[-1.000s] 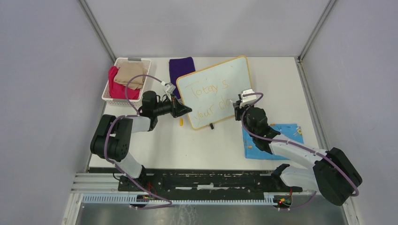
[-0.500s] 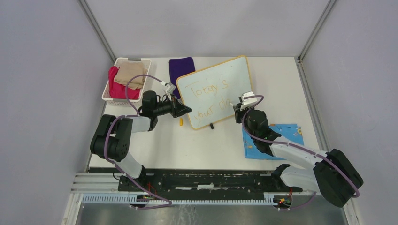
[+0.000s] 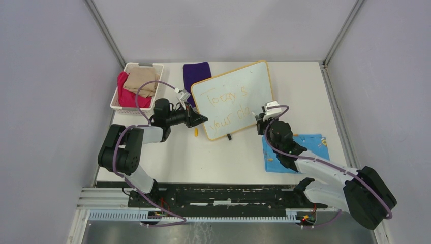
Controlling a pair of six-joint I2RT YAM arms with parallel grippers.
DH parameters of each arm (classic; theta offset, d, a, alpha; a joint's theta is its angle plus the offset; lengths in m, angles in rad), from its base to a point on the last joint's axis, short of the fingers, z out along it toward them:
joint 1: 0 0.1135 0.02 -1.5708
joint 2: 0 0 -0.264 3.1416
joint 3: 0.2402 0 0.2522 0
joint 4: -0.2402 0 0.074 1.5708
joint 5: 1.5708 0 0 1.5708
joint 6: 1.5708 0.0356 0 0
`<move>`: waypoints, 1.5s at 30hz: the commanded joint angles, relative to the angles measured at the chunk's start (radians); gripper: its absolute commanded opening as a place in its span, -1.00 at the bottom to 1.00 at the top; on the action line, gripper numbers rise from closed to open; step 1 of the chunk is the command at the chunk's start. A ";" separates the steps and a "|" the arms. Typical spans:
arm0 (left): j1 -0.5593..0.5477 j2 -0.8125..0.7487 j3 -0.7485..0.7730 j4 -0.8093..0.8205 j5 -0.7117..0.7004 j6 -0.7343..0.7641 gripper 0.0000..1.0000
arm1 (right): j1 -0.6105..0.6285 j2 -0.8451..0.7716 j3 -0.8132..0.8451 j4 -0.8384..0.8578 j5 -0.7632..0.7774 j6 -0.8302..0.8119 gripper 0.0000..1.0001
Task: Write a sentence on the whiteboard
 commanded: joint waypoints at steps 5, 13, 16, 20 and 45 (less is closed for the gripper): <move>-0.018 0.034 -0.009 -0.119 -0.108 0.121 -0.96 | -0.004 0.015 0.080 0.056 0.012 -0.020 -1.00; -0.018 0.035 -0.009 -0.119 -0.109 0.122 -0.96 | -0.010 0.043 0.102 0.072 0.011 -0.026 -1.00; -0.018 0.036 -0.008 -0.121 -0.109 0.123 -0.96 | -0.014 0.061 0.102 0.078 0.010 -0.027 -1.00; -0.018 0.035 -0.008 -0.121 -0.109 0.123 -0.96 | -0.022 0.081 0.090 0.087 0.013 -0.025 -1.00; -0.020 0.031 -0.006 -0.128 -0.111 0.125 -0.96 | -0.025 0.006 0.011 0.068 0.040 -0.009 -1.00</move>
